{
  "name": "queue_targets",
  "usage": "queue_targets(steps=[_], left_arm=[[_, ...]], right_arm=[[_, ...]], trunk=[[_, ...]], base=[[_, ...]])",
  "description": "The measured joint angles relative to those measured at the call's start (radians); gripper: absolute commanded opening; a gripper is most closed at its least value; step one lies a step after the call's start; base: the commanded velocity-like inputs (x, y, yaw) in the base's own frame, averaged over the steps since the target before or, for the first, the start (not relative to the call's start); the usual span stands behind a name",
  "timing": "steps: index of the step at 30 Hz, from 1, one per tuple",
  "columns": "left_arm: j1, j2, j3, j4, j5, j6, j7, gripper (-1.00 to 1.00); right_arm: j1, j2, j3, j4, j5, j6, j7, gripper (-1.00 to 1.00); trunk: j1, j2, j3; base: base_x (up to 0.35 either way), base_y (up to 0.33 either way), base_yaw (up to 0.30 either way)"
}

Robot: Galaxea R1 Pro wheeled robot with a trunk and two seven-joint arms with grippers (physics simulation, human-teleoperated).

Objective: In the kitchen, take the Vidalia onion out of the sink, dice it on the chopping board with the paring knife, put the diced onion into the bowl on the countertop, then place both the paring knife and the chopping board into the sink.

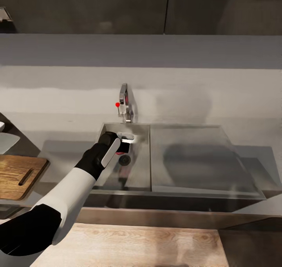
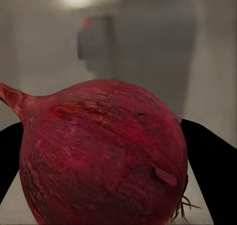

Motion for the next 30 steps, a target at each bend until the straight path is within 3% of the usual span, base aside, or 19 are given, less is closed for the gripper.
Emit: queue_targets(steps=[30], left_arm=[[0.000, 0.002, 0.000, 0.001, -0.001, 0.000, 0.000, -1.00]], right_arm=[[0.000, 0.000, 0.000, 0.000, 0.000, 0.000, 0.000, 1.00]], trunk=[[0.000, 0.000, 0.000]], base=[[-0.001, 0.000, 0.000]])
